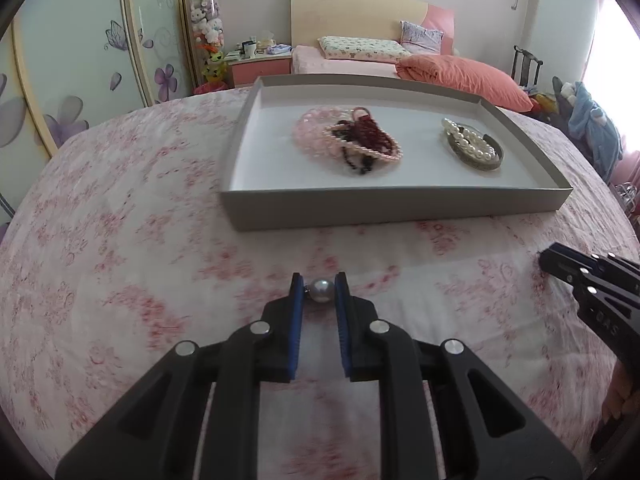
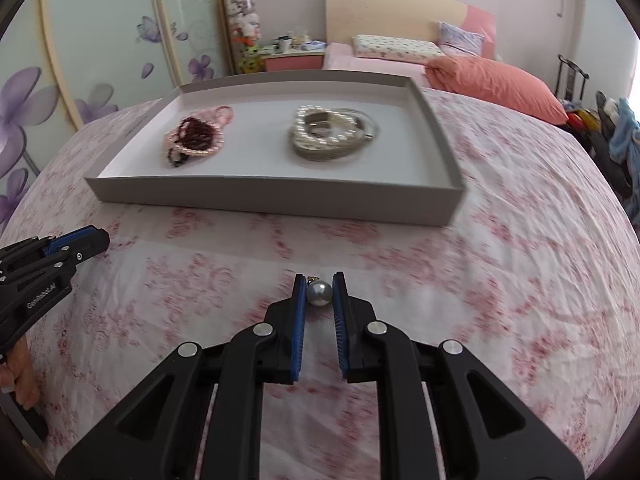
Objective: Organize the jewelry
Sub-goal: 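Carry the earring with the right tool while the left tool carries its earring over the tray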
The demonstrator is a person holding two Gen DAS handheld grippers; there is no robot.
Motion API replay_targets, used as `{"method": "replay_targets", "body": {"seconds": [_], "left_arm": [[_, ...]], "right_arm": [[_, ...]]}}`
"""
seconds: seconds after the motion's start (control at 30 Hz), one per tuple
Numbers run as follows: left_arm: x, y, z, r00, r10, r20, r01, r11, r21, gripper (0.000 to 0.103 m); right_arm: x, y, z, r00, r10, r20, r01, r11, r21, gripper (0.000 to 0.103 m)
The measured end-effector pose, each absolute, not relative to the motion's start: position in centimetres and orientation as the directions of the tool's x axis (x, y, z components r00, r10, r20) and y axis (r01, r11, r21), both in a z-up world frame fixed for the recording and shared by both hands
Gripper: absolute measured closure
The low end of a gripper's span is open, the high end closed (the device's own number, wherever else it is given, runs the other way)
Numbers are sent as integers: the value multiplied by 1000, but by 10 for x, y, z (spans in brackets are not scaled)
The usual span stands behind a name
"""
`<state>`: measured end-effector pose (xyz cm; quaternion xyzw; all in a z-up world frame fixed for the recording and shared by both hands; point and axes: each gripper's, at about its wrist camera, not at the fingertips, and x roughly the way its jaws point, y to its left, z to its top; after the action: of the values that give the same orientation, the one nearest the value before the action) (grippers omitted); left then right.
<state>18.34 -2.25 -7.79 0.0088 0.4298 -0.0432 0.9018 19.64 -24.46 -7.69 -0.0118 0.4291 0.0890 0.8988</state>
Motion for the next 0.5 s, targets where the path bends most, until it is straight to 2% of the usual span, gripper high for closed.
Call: {"method": "replay_targets", "body": {"seconds": [0.13,0.5], "left_arm": [[182,-14,-78,622,-96,-777,97,994,-44,86],[186,-26,-79,623,-30,-782,93,995,35,84]], "right_arm": [[198,-245,-77,614,159,-773,-171,983,67,89],[198,-247,-76,614,155,-774,-171,983,62,88]]}}
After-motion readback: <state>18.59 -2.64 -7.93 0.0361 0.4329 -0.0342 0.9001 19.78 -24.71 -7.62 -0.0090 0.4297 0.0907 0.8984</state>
